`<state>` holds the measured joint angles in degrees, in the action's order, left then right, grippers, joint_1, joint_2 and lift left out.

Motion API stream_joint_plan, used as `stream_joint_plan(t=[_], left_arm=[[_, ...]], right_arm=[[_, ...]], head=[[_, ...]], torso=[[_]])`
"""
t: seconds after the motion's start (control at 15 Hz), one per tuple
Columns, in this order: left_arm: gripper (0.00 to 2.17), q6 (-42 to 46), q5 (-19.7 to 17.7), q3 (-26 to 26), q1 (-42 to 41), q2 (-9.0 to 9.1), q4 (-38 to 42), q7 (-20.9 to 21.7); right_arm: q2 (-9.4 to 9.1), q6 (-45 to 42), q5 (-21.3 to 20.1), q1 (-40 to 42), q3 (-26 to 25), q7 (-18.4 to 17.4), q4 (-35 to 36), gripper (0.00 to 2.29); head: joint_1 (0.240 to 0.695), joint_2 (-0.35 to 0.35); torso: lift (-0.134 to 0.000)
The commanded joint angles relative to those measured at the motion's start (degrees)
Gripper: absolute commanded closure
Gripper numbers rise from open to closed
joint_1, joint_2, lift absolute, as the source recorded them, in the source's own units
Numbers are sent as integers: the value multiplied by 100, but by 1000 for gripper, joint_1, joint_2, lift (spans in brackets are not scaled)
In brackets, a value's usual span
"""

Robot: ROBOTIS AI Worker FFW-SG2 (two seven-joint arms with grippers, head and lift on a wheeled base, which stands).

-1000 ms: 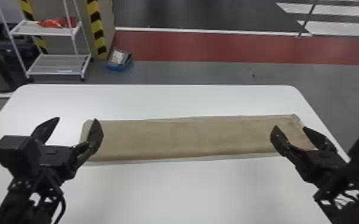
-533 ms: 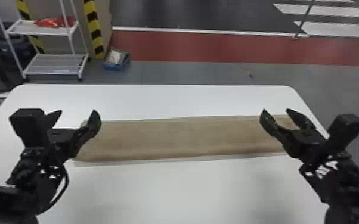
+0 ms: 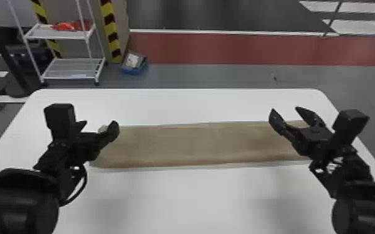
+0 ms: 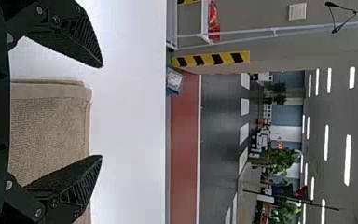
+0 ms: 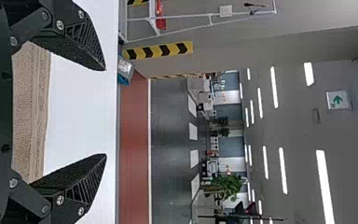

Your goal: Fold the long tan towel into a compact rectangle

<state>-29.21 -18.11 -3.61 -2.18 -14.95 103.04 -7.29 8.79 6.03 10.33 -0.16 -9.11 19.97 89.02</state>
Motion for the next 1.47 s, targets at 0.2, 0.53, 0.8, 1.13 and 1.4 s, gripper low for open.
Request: stream_joint_plan(t=[0.2, 0.53, 0.8, 1.13, 1.4], left_arm=[[272, -1030, 159, 9, 174, -17, -144, 8], [360, -1329, 71, 194, 174, -70, -241, 70], [414, -1540, 71, 203, 166, -70, -223, 175], [660, -1838, 88, 167, 192, -52, -214, 298], [1376, -1821, 79, 167, 201, -43, -197, 281]], right_arm=[[18, -203, -242, -46, 111, -2, -280, 255], [62, -308, -321, -116, 138, -2, -527, 255], [71, -308, -356, -90, 155, -2, -518, 255], [71, -256, -391, 7, 234, -20, -395, 255], [71, -221, -426, 33, 252, -37, -316, 255]], head=[[695, -25], [695, -2], [695, -1], [695, -4], [695, -2]], torso=[[-123], [-123], [-123], [-123], [-123]])
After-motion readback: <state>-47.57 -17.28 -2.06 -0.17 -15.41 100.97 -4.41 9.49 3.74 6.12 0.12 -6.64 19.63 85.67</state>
